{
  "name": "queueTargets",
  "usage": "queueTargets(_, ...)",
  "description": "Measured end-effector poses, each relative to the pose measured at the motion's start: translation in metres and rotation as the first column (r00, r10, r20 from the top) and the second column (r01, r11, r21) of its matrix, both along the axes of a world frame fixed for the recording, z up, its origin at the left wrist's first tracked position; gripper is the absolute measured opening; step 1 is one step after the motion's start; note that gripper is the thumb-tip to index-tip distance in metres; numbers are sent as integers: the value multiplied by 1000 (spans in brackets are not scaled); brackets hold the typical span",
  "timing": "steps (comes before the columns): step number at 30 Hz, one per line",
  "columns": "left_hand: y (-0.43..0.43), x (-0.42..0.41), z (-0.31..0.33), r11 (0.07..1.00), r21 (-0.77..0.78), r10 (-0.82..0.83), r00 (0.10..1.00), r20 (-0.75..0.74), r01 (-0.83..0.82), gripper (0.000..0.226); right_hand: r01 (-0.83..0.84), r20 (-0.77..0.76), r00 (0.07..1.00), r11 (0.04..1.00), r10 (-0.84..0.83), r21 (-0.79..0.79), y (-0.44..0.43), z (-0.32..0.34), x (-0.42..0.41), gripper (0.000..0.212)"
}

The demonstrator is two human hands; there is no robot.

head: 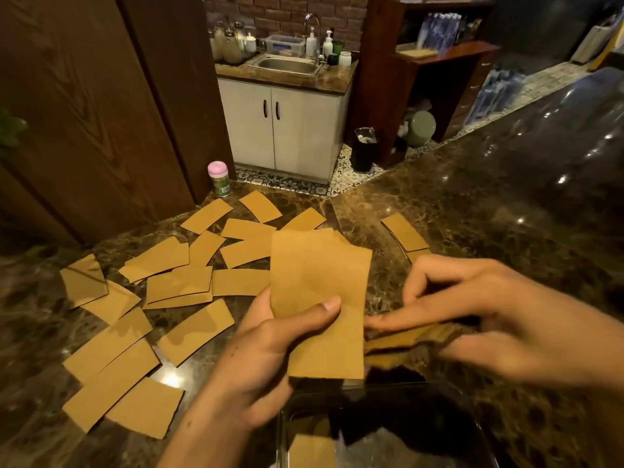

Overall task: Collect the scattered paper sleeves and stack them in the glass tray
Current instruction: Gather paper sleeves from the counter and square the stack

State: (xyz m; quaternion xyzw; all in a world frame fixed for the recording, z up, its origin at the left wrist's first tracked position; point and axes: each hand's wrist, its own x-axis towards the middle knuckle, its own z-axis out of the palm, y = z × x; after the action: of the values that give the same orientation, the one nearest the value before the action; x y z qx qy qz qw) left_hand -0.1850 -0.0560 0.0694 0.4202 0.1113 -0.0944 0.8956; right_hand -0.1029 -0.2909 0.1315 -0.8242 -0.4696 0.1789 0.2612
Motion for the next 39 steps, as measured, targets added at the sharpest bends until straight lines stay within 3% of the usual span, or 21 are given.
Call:
queueTargets(3,-5,1,-3,996,84,15,1000,6,-16,47,142,-296,952,972,-82,188,-6,2,10,25)
queueTargets(5,-8,3,-7,977,213,13,999,44,-22,57,306,-415,892,916,-180,261,0,1,13,35)
queueTargets(7,-12,3,-9,944,331,-27,997,77,0,50,389,-486,843,883,-228,261,10,-2,14,46)
queueTargets(9,-13,3,-11,926,377,-23,995,100,-17,37,399,-493,835,887,-246,234,21,-4,12,41)
queueTargets(15,-9,4,-10,955,207,193,975,106,-212,52,597,-544,755,727,-365,339,30,-11,6,27)
queueTargets(20,-6,6,-6,955,243,153,984,97,-172,42,422,-597,766,888,-240,183,23,-10,6,26)
queueTargets(22,-6,6,-5,951,283,92,989,113,-121,37,417,-616,756,889,-223,190,24,-10,4,28)
queueTargets(26,-10,5,2,985,120,118,992,54,-124,27,594,-607,728,735,-318,327,30,-20,1,29)
queueTargets(29,-10,5,4,986,106,125,991,48,-130,32,756,-812,542,548,-219,357,37,-24,-8,26)
queueTargets(31,-9,6,2,977,112,175,983,50,-179,34,817,-918,388,492,-82,301,43,-27,-18,30)
queueTargets(32,-9,6,2,973,106,202,978,47,-206,37,825,-933,355,488,-55,285,47,-30,-24,28)
queueTargets(35,-11,7,2,971,62,229,973,39,-231,41,822,-938,341,502,-54,270,55,-42,-32,30)
queueTargets(39,-13,7,3,969,66,235,972,32,-236,27,797,-951,310,545,-1,260,57,-49,-33,26)
